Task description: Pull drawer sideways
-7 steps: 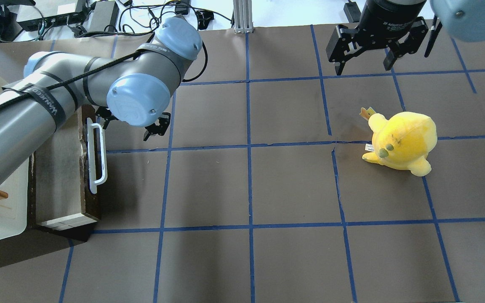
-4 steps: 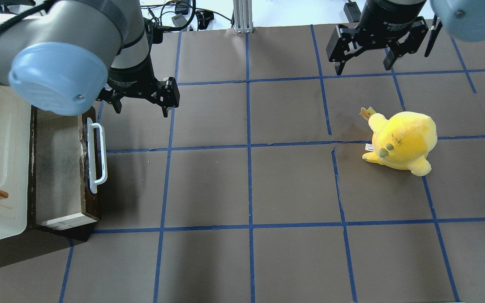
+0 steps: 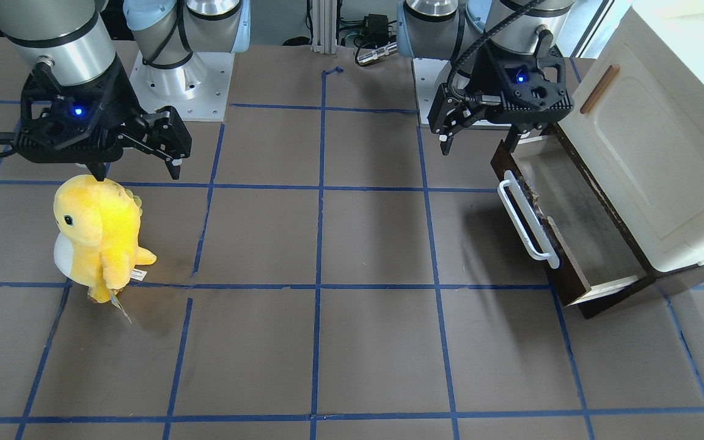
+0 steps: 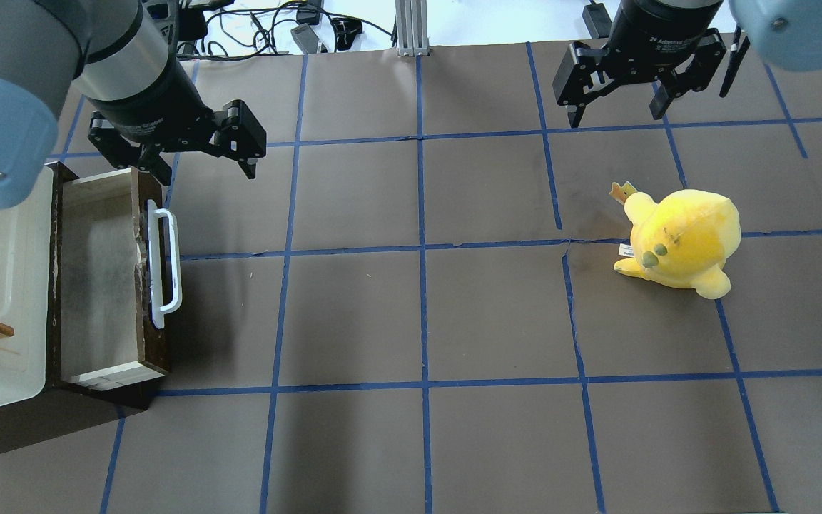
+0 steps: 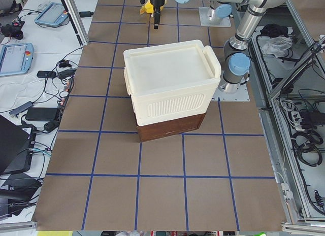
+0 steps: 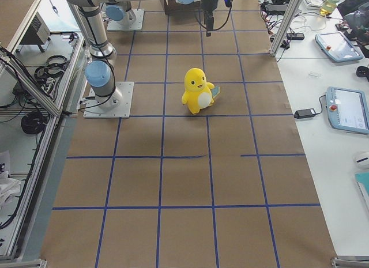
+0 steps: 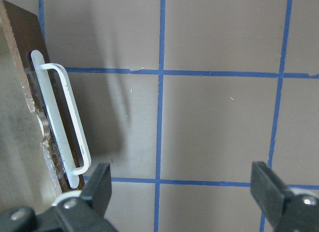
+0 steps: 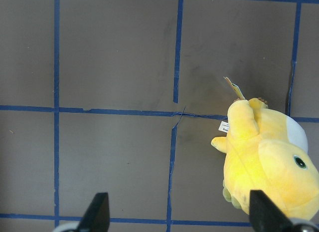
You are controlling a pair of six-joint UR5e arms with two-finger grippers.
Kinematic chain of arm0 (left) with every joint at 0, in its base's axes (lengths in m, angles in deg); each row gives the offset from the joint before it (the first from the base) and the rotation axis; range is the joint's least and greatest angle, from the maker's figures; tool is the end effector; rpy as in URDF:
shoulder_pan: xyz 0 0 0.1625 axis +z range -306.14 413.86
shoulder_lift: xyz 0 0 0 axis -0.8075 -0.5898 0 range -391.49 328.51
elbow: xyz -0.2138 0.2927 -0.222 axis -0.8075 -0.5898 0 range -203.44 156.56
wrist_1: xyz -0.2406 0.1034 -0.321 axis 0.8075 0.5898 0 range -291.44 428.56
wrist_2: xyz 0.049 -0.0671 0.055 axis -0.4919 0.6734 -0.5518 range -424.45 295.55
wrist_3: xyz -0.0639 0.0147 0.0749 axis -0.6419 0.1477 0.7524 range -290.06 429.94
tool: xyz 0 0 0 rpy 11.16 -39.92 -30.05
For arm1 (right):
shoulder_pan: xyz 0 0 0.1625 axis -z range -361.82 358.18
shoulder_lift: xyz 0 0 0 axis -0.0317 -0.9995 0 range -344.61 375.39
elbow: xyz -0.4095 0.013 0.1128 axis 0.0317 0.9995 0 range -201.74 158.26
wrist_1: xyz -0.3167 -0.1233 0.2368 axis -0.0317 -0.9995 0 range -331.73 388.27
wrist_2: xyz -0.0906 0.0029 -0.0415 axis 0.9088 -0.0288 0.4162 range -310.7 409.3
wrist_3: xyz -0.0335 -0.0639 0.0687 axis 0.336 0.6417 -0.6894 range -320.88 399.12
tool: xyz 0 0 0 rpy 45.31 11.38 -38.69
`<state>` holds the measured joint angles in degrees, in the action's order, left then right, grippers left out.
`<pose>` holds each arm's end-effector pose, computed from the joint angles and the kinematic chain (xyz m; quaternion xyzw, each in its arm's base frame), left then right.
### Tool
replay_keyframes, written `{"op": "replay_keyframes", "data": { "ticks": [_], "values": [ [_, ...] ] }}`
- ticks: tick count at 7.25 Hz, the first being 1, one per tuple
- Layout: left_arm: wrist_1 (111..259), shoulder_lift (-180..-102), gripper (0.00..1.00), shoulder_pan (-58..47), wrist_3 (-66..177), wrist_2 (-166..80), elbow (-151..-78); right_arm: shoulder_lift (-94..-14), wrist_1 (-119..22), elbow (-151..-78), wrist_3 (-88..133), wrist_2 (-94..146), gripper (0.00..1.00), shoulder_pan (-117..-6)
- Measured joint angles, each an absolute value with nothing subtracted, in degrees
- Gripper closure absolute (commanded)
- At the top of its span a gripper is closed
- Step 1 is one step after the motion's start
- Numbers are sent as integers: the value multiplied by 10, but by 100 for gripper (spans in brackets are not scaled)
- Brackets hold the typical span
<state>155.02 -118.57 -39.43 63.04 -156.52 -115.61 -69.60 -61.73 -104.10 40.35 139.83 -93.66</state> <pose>-0.1569 -0.4692 0.5004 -0.0322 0.9986 -0.0389 0.0146 0.1494 -0.5285 0.5090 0.0267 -0.9994 0.0230 0.0044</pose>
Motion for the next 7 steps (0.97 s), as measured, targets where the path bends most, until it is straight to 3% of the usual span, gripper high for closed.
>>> {"op": "replay_keyframes", "data": {
  "ticks": [7],
  "values": [
    [1536, -1182, 0, -390, 634, -1566, -1165, -696, -617, -1041, 404, 1398, 0, -937]
  ]
}}
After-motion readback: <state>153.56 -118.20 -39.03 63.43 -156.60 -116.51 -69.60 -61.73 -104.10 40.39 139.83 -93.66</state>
